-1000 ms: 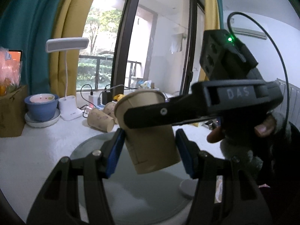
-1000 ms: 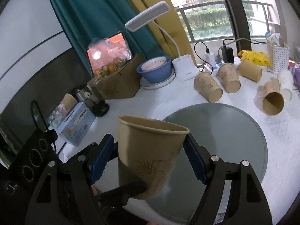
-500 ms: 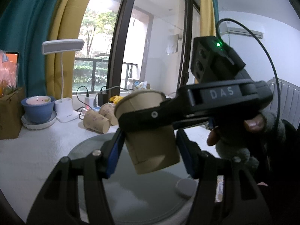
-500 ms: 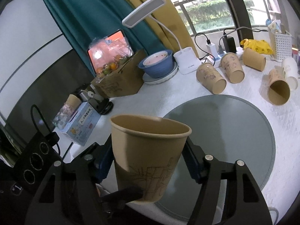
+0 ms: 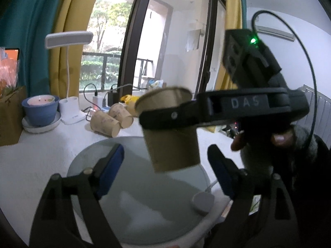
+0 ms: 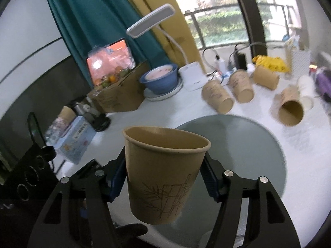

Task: Flip cup upright
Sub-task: 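Carry the upright tan cup with the right gripper over the turntable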

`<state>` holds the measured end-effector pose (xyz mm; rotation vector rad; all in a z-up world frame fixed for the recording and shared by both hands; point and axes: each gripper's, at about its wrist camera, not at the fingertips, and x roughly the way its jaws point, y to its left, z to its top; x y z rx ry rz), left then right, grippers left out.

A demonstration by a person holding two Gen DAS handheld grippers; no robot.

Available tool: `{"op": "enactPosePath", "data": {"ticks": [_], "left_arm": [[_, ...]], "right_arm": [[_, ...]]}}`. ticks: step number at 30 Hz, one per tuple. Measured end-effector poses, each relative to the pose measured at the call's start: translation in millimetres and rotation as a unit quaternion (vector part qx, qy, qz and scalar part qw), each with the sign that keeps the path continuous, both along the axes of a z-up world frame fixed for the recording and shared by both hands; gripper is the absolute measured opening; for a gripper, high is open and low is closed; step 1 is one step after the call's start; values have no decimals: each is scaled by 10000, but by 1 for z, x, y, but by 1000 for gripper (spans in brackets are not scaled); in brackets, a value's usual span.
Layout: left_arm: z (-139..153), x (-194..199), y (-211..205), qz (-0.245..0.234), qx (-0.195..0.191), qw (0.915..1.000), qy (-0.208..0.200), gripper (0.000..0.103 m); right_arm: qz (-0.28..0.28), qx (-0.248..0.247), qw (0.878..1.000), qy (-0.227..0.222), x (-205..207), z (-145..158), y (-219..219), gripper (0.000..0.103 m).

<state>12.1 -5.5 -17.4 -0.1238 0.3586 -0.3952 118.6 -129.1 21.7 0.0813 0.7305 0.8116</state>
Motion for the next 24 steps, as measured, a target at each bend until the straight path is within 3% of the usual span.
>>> {"op": "enactPosePath", "data": {"ticks": [13, 24], "left_arm": [[-15, 10, 21, 335, 54, 9977, 579, 84], [-13, 25, 57, 974, -281, 9922, 728, 84]], "right_arm": [[-538, -482, 9932, -918, -7, -3, 0, 67], [-853, -1026, 9786, -1564, -7, -17, 10, 67]]}}
